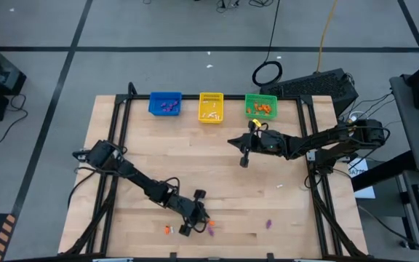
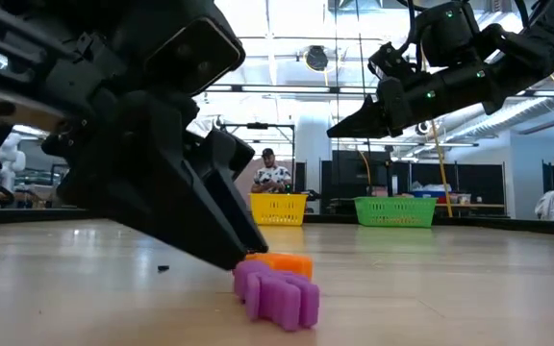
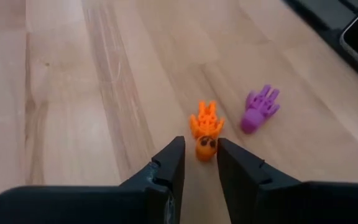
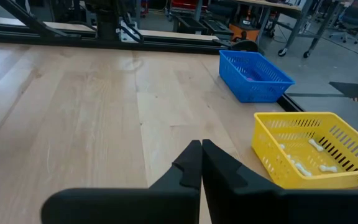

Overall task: Sort Halloween decoration
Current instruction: Put the orange skeleton toy into the green bin

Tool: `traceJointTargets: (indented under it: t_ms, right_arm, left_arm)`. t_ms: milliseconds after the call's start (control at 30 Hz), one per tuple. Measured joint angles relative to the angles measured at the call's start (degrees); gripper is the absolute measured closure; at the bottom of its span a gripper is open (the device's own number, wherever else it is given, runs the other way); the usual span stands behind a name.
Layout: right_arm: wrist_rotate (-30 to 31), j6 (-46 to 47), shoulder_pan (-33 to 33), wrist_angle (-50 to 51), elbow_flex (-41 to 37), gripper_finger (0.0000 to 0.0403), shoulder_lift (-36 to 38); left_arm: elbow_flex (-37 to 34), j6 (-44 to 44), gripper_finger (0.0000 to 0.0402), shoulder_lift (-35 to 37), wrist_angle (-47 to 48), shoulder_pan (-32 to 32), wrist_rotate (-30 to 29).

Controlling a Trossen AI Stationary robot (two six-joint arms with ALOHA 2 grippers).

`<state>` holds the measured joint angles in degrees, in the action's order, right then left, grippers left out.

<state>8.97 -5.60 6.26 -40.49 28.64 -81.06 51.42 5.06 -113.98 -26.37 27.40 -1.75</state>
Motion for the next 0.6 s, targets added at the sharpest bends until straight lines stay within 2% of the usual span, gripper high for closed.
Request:
traceJointTargets:
  t_ms: [133,267,433,600]
  right_arm:
    - [0.0,0.0,0.0,0.0,0.0,0.0403,0.0]
    - [0.0,0.2,0.0,0.0,0.0,0.0403,0.0]
    - [0.0,0.2,0.0,0.0,0.0,0.0403,0.0]
    - [0.0,0.2,0.0,0.0,0.0,0.0403,0.0]
  left_arm:
    - [0.0,0.1,0.0309,0.0,-2.1,-0.5,2.0]
    - [0.0,2.1,0.0281,0.0,-2.1,-1.8,4.6]
    - [0.0,2.1,0.0239,0.0,-2.0,-2.0,4.7]
    - [0.0,1.6,0.0229,-0.1,-1.2,-2.0,4.8]
